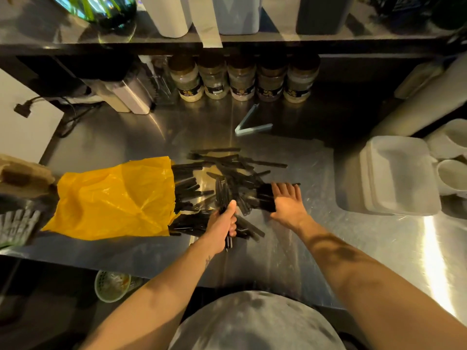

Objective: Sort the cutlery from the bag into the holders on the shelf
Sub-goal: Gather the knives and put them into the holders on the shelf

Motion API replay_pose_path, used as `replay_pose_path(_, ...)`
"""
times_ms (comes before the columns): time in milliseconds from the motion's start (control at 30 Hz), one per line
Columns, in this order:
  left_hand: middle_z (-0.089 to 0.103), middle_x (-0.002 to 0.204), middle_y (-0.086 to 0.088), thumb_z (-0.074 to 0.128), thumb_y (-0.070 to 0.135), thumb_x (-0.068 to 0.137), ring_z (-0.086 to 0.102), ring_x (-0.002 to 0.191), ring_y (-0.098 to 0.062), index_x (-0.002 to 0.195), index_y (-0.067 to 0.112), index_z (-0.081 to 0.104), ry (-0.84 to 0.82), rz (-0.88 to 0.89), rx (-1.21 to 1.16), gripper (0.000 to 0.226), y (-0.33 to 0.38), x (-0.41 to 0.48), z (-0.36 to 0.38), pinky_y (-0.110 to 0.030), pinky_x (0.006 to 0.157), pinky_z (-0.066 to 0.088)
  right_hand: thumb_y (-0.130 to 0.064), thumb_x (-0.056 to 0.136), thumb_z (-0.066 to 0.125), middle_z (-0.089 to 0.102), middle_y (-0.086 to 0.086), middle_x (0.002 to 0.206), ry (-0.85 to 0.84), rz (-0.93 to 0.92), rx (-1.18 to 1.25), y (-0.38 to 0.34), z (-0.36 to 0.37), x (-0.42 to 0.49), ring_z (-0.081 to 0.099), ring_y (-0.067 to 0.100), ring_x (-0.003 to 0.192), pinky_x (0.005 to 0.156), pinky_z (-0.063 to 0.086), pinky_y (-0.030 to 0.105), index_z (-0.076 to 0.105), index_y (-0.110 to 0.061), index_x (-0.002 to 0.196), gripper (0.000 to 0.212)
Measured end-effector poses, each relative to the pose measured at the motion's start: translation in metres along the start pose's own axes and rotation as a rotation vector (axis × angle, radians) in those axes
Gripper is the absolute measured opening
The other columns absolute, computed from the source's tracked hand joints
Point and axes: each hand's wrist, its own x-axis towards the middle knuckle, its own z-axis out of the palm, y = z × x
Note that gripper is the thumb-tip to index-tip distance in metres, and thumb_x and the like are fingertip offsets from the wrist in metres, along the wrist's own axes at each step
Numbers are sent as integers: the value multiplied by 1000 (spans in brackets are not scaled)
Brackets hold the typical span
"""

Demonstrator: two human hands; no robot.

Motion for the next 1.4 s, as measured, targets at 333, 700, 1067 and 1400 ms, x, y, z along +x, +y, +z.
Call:
replay_pose_path(333,41,61,4,62,39,99,34,52,-9,87,13,58,-23,-26,56,29,4,3,10,-25,48,30,-13,93,62,44,10,139,44,46,108,1,20,-22,42,32,129,109,41,43,46,-14,142,51)
replay_pose_path(700,45,62,4,63,38,99,38,54,-10,96,12,60,-68,-38,77,26,-3,6,10,-26,51,33,-21,106,47,61,12,125,29,253,539,6,30,-35,55,31,119,104,48,48,57,-12,131,29)
replay_pose_path(1067,56,70,1,58,26,102,52,59,-10,106,10,63,-11,13,57,17,-6,4,23,-25,57,49,-19,108,44,62,9,110,59,440,1152,4,33,-66,61,15,89,76,57,28,54,-15,128,22)
replay_pose_path(1400,74,107,-13,60,25,102,76,90,-23,126,12,61,-13,-25,-193,28,5,-10,56,-36,77,63,-17,107,47,67,9,91,30,224,1265,-19,21,-85,61,14,74,70,57,33,62,-17,117,18)
